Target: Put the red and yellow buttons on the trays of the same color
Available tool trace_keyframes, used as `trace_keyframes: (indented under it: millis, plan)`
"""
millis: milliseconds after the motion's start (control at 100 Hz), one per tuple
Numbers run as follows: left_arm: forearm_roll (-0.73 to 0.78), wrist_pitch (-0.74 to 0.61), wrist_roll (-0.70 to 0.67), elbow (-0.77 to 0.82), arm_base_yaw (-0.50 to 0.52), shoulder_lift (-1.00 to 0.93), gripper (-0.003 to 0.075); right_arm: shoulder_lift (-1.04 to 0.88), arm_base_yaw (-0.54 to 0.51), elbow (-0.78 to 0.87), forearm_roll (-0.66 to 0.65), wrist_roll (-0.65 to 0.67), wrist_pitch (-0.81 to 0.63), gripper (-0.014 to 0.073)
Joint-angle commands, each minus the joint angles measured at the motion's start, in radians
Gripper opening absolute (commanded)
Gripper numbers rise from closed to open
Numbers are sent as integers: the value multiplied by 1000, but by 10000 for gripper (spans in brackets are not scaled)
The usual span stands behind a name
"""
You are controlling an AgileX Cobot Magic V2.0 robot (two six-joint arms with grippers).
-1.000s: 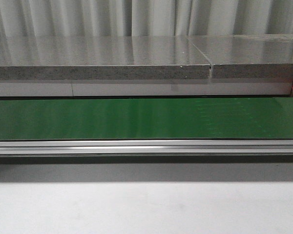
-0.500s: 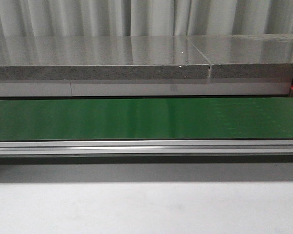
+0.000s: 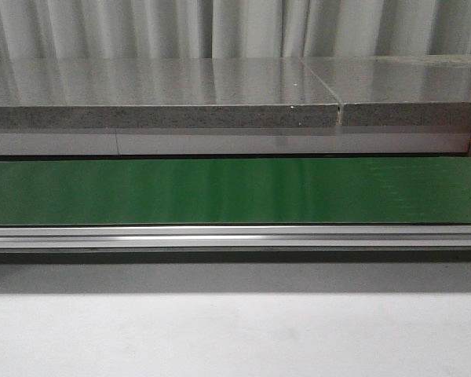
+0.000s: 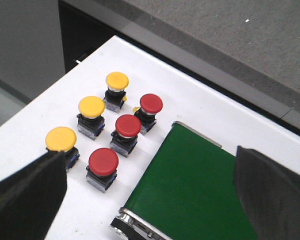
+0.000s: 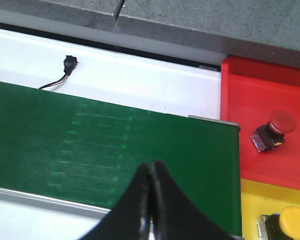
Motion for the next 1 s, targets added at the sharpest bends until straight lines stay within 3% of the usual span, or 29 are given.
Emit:
trace_keyframes:
  millis: [0, 410, 990]
  plan:
    - [-13, -50, -12, -50, 26, 77, 671, -6, 1, -23, 10, -11, -58, -67]
    - [-15, -69, -9, -59, 134, 372, 671, -6, 1, -23, 10, -11, -58, -67]
    - [-12, -143, -8, -116, 134, 625, 671, -6, 1, -23, 10, -11, -58, -67]
